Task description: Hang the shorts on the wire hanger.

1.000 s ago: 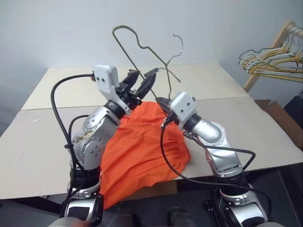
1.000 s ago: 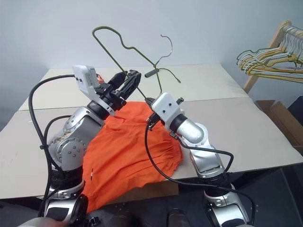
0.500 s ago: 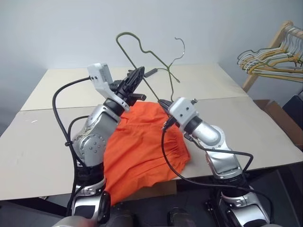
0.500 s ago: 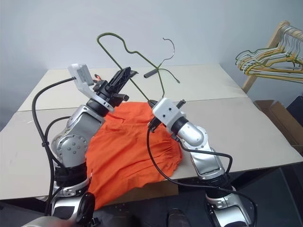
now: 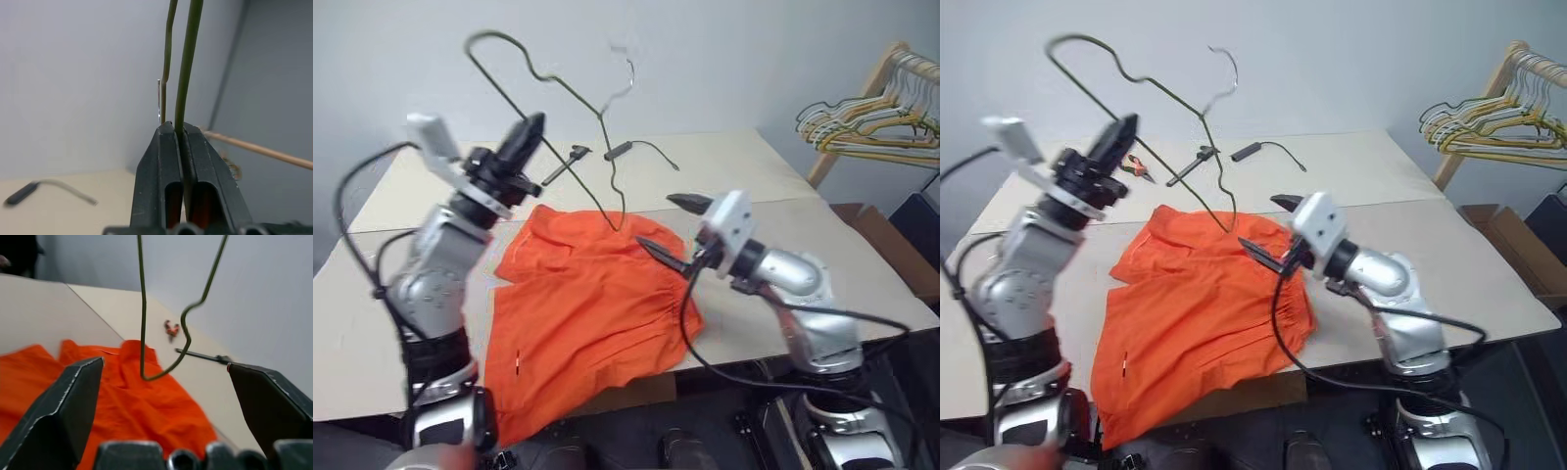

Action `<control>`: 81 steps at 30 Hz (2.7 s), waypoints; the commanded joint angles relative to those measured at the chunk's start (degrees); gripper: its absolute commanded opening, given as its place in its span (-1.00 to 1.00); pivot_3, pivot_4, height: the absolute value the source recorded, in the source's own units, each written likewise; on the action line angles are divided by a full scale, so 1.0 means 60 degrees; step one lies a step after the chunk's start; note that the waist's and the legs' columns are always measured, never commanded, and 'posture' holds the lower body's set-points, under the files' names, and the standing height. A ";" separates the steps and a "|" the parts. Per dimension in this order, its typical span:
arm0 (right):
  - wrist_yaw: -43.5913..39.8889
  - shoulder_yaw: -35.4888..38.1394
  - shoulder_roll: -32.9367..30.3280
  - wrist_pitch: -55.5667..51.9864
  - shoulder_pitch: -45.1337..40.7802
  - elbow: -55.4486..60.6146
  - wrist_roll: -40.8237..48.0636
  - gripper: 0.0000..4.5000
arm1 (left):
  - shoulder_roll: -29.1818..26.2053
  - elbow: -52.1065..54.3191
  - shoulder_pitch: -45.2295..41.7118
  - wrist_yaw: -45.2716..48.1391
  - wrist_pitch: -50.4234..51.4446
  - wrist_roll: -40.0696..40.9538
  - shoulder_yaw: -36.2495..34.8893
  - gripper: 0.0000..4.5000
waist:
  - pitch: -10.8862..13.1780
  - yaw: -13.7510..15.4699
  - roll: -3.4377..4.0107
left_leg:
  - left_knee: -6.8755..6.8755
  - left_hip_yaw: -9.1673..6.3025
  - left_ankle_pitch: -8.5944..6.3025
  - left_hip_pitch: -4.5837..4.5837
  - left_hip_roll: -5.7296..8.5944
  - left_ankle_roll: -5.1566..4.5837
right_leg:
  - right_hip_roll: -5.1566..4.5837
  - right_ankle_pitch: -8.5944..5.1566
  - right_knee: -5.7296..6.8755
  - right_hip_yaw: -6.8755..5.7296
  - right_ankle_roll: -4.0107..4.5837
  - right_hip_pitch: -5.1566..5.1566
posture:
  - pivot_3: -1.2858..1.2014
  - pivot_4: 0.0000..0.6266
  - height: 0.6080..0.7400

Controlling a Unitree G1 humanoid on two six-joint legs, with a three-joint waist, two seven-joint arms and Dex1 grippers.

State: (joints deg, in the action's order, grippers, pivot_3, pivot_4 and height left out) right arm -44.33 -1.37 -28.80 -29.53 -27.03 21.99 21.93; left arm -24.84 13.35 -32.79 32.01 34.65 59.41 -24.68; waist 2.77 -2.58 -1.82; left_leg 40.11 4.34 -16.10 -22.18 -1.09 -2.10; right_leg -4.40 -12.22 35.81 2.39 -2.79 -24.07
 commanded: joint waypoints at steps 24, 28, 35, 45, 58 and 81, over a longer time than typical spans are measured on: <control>-0.2673 -0.0755 -0.0141 -0.5476 -0.3646 -0.2151 0.4253 0.99 | -0.0954 -0.0751 0.0650 0.5084 0.0578 0.2994 -0.0893 -1.00 | -0.0025 -0.0155 -0.0024 | 0.0001 -0.0004 -0.0004 -0.0003 -0.0002 -0.0006 | -0.0002 -0.0022 0.0030 -0.0005 0.0003 -0.0015 | 0.01 -1.00 1.00; -0.2332 -0.0854 0.0119 -0.5560 -0.3598 -0.2027 0.4299 0.99 | -0.0838 -0.0810 0.0576 0.5094 0.0442 0.2876 -0.0807 -1.00 | -0.0026 -0.0155 -0.0023 | 0.0000 -0.0004 -0.0004 -0.0004 -0.0003 -0.0006 | -0.0001 -0.0022 0.0030 -0.0007 0.0003 -0.0015 | 0.01 -1.00 1.00; -0.1960 -0.0904 0.0368 -0.5676 -0.3551 -0.1949 0.4263 0.72 | -0.0674 -0.0737 0.0657 0.5003 0.0251 0.2819 -0.0691 -1.00 | -0.0026 -0.0198 -0.0022 | 0.0000 -0.0003 -0.0004 -0.0004 -0.0003 -0.0006 | 0.0000 -0.0022 0.0030 -0.0007 0.0003 -0.0016 | 0.01 -1.00 1.00; -0.1775 -0.0844 0.0353 -0.5741 -0.3566 -0.2046 0.4236 -0.88 | -0.0637 -0.0704 0.0795 0.4949 0.0179 0.2624 -0.0602 -1.00 | -0.0026 -0.0228 -0.0022 | 0.0000 -0.0004 -0.0005 -0.0004 -0.0003 -0.0007 | 0.0000 -0.0022 0.0030 -0.0006 0.0003 -0.0016 | 0.00 -1.00 1.00; -0.0411 0.1030 0.0411 -0.6286 -0.3502 -0.1967 0.5239 -1.00 | -0.1483 -0.0732 0.1392 0.4753 0.0108 0.0246 0.0962 0.35 | -0.0027 -0.0236 -0.0020 | -0.0006 -0.0004 -0.0005 -0.0012 0.0001 -0.0007 | -0.0002 -0.0021 0.0035 -0.0008 0.0002 -0.0018 | -0.01 -1.00 1.00; -0.1799 0.3363 -0.5364 -1.0238 0.3211 -0.3058 0.7149 -1.00 | -0.3650 -0.0538 0.1751 0.7450 -0.3363 -0.5915 0.5047 0.98 | -0.0066 -0.0492 0.0045 | -0.0011 0.0054 -0.0028 0.0007 -0.0009 -0.0048 | 0.0000 -0.0034 -0.0003 0.0035 -0.0011 -0.0008 | -0.11 -1.00 1.00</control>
State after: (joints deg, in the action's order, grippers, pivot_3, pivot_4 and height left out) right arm -51.80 18.12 -58.89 -90.01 -7.43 5.13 63.80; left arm -46.18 10.19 -21.14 75.83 16.23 25.12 5.07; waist 2.38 -5.53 -1.55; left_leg 40.08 4.66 -16.29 -22.13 -1.11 -2.43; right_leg -4.43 -12.44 35.79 2.61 -2.89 -24.09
